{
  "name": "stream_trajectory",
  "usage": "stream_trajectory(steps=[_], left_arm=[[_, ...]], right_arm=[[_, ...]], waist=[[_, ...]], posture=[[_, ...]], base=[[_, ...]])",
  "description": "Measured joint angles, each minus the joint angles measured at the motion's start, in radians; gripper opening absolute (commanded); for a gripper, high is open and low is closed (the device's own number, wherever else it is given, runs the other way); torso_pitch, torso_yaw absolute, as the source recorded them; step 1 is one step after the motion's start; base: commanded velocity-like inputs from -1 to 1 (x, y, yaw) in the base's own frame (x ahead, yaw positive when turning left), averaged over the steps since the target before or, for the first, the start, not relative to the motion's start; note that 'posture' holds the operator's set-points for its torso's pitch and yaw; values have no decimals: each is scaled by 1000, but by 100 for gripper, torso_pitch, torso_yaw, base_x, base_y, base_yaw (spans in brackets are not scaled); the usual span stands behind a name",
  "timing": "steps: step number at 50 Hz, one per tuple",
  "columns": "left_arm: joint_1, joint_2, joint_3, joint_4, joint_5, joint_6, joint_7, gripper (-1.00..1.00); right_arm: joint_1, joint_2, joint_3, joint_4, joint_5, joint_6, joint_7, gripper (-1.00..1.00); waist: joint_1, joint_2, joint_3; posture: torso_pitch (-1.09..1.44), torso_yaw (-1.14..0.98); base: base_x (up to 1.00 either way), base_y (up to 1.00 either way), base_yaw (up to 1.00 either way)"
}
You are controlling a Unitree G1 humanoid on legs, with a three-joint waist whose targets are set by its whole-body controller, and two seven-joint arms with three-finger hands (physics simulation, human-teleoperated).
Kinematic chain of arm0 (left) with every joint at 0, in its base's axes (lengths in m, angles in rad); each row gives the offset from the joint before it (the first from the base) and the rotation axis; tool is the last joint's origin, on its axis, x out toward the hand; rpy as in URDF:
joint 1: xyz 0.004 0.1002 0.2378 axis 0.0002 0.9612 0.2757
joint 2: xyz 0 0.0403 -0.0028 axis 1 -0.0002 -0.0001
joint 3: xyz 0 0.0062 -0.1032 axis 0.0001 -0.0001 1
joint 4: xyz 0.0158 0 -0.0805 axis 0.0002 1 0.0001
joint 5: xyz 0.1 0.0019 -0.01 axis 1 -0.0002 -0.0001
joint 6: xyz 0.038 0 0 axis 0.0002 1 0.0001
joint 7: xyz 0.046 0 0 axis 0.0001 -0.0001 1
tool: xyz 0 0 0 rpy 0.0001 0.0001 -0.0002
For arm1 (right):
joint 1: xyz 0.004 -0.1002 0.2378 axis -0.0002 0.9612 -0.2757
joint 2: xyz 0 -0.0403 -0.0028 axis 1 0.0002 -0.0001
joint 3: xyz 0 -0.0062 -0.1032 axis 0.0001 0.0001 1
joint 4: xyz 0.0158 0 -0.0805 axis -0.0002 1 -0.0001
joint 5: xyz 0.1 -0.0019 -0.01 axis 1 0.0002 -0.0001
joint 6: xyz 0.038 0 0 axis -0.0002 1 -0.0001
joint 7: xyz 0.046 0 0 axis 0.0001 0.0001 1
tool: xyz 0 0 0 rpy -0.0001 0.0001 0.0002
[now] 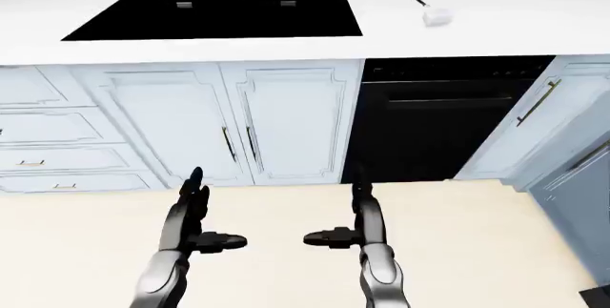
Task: Turn the sink spout to the right.
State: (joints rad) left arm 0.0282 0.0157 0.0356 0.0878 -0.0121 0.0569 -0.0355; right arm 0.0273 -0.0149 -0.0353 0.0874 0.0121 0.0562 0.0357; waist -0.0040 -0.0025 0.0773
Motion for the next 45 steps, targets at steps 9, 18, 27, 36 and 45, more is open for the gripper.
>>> stream_trajectory(steps=[9, 18, 27, 36, 45], left_arm=[[8, -6, -23, -17, 17, -62, -11, 100], [-19, -2, -6, 5, 15, -58, 4, 100], [-30, 4, 3, 1, 12, -36, 9, 100], [-21, -4, -14, -17, 14, -30, 3, 100], [-9, 10, 15, -8, 19, -35, 10, 100]], right_arm=[[-29, -2, -14, -18, -4, 14, -15, 100], [-20, -6, -12, -44, 2, 45, -20, 100], [-2, -5, -3, -119, -20, 89, -15, 100], [12, -9, -15, -115, -32, 115, -19, 100], [9, 8, 19, -117, -21, 95, -5, 100]], waist=[[10, -9, -52], [9, -5, -68], [8, -7, -73], [-9, -31, -57], [7, -20, -44]], posture=[[0, 0], [0, 0], [0, 0], [0, 0], [0, 0]], base=[[0, 0, 0], [0, 0, 0], [0, 0, 0], [0, 26, 0], [0, 0, 0]])
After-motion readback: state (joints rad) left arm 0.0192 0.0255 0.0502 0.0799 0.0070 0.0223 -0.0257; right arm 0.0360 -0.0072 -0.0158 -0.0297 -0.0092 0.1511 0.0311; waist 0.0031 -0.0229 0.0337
